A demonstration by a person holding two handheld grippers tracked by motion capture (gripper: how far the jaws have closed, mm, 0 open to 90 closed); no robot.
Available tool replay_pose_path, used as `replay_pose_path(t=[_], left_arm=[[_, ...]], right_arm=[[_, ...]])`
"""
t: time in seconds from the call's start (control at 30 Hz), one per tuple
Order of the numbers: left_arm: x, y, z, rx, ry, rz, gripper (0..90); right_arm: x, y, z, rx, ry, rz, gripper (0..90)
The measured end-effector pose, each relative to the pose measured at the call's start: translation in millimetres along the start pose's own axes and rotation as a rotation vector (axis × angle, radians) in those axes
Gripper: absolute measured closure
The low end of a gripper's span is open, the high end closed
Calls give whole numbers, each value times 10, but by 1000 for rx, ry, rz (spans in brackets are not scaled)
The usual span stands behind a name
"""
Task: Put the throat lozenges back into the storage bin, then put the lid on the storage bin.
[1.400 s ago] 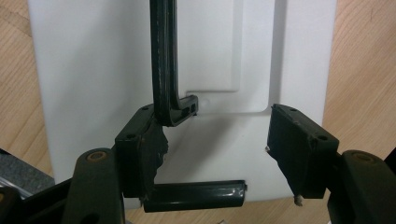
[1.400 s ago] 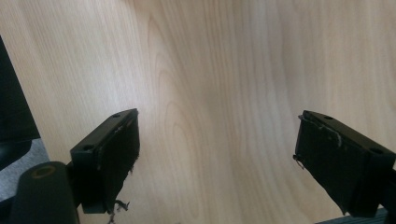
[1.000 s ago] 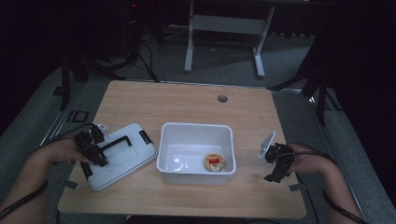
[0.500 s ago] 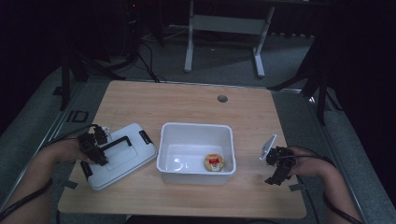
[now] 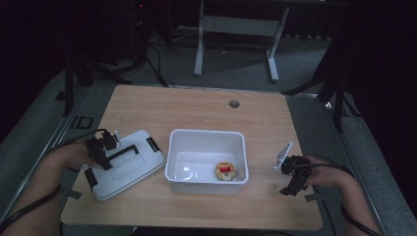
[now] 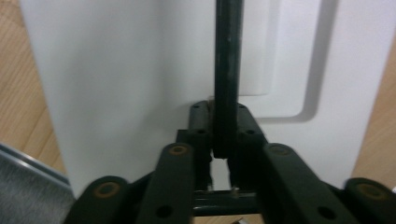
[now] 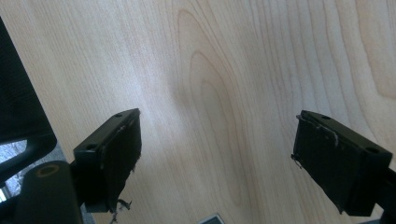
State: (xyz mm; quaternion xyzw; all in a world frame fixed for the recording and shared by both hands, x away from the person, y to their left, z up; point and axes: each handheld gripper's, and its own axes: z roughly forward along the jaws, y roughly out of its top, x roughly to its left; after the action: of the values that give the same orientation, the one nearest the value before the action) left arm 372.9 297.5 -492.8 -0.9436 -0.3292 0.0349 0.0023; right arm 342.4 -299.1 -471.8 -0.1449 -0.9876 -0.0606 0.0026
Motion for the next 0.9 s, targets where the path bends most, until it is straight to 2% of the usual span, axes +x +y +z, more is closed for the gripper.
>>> replay_pose_path(t=[0.2,0.3,0.43,0.57,0.9], left_arm=[[-2,34,4,29,-4,-8,831],[2,25,4,22,-5,-9,832],[24,-11,-2,-5,-20,-31,833],[14,-43,-24,3,-5,-13,835],[-58,-207,-297,-42,4,0,835]], right_arm=[[-8,-4,29,5,-1,5,149],[-15,-21,33,0,-1,5,149],[-20,-49,49,1,-2,16,149],[-27,-74,86,2,-3,23,149],[-43,-101,74,-12,-10,35,149]])
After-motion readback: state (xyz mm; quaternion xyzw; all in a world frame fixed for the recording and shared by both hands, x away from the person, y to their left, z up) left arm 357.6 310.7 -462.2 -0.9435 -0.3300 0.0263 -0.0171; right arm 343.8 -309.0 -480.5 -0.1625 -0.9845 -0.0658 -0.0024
